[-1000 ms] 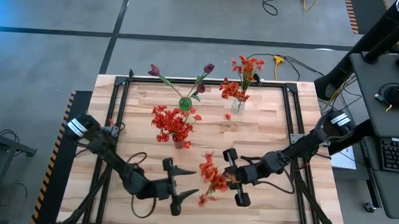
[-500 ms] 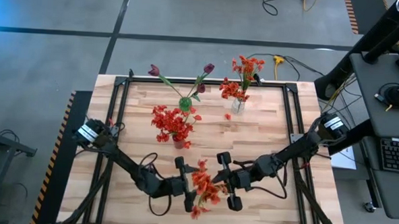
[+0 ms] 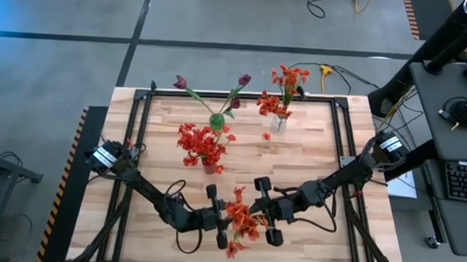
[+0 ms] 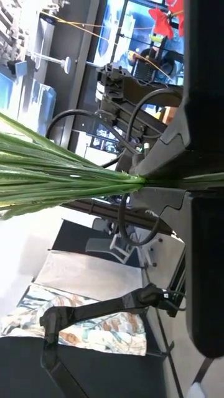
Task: Sort flowers into vase by color
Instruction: Put the orange flowers into the clear vase
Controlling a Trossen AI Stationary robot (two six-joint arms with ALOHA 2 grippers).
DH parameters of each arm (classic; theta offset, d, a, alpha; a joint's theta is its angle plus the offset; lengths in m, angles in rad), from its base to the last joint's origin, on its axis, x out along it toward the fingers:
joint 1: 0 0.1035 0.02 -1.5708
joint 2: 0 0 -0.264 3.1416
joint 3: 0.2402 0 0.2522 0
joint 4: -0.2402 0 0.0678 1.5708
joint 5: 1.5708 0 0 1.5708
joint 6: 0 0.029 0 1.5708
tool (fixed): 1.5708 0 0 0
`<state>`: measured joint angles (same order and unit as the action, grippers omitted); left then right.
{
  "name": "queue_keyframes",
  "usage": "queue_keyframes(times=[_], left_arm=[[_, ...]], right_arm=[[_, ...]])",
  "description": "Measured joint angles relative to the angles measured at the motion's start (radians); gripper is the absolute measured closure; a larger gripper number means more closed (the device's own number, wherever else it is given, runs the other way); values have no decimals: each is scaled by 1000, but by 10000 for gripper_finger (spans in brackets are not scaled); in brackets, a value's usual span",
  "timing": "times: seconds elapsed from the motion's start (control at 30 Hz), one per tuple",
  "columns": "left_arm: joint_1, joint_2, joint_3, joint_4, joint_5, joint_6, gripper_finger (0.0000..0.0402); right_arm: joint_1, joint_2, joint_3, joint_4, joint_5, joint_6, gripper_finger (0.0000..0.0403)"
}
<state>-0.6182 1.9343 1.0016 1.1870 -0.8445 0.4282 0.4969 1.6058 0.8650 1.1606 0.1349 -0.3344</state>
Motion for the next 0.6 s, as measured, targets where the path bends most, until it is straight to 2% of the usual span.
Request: queue_keyframes(times=[0.13, 0.27, 0.4, 0.6], left_arm=[[0, 0, 0, -2, 1, 4, 394], [0, 0, 0, -2, -7, 3, 390], [-6, 0, -2, -9, -34, 4, 397], [-27, -5, -2, -9, -85, 5, 399]], right_arm=[[0, 0, 0, -3, 8, 1, 390], [0, 0, 0, -3, 80, 27, 390], [1, -10, 0, -51, 90, 33, 385], [1, -43, -2, -171, 121, 94, 326]])
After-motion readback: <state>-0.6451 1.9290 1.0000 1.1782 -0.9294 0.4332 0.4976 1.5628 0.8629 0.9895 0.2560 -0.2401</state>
